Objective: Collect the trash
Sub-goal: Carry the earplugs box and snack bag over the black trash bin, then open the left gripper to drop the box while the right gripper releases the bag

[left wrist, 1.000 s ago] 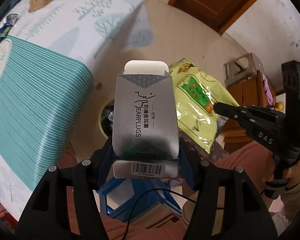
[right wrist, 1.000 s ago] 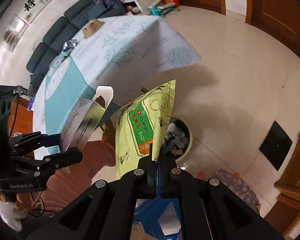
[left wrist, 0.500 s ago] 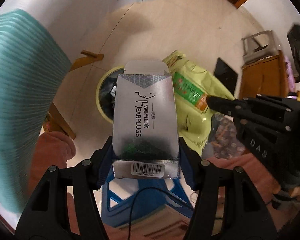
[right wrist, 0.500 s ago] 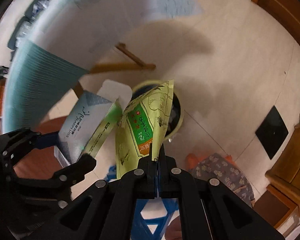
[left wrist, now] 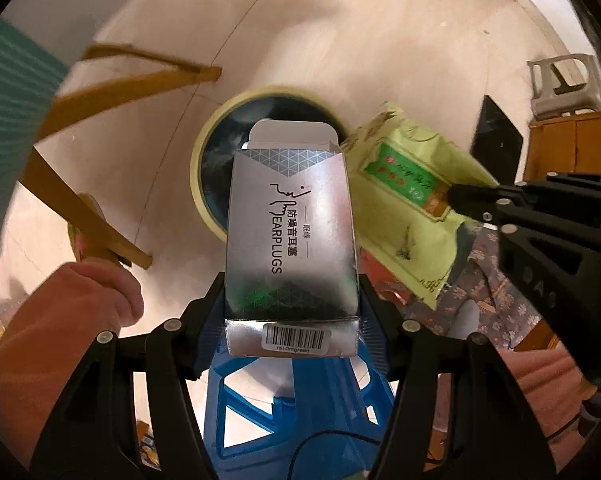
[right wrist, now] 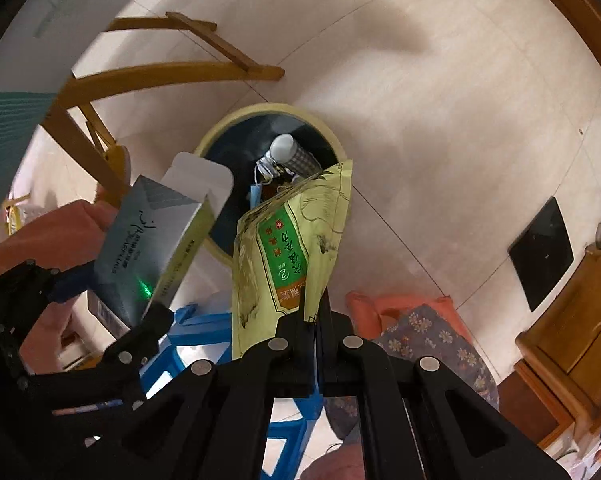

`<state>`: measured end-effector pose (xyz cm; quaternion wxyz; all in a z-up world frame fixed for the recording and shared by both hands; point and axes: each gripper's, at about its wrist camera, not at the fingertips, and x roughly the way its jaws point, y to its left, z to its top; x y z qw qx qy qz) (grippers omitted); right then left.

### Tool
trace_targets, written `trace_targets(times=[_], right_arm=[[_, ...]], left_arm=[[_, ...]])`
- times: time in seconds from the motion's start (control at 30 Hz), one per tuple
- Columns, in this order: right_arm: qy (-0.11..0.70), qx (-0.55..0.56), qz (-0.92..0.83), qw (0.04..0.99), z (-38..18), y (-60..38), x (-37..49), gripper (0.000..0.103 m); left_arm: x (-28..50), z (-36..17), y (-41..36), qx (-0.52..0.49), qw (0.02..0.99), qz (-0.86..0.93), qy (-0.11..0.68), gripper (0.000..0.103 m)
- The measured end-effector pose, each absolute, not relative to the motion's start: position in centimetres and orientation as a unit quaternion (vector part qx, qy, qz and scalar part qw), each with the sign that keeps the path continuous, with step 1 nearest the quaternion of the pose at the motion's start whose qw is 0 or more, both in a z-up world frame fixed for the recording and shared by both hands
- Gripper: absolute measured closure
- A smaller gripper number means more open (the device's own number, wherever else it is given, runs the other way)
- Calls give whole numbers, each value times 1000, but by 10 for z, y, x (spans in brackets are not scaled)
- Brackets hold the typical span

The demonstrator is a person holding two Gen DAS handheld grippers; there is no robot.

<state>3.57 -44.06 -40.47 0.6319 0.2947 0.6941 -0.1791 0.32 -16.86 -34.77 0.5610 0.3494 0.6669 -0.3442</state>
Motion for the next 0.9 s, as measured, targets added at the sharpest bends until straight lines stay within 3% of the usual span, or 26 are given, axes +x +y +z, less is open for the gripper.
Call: trace_targets(times=[0.23, 0.63, 0.73, 0.8, 0.83, 0.87, 0.9], right_arm=[[704, 306, -169, 618, -452, -441, 46, 103], [711, 330, -162, 600, -504, -447, 64, 101], [705, 335, -161, 604, -505, -448, 69, 93], [699, 339, -164, 607, -505, -449, 72, 83], [697, 342, -165, 608, -505, -450, 73, 68], [696, 342, -169, 609, -504, -450, 74, 62], [694, 341, -171, 611, -503, -450, 75, 62]], left_arm=[[22, -394, -172, 358, 555, -315, 682, 45], [50, -422, -186, 352, 551, -287, 700, 45], [53, -423, -188, 352, 551, -287, 700, 45], [56, -424, -188, 350, 551, -285, 702, 43], [58, -425, -188, 348, 551, -284, 703, 43], [59, -426, -187, 345, 549, -281, 707, 43], [61, -427, -186, 342, 548, -277, 711, 43]])
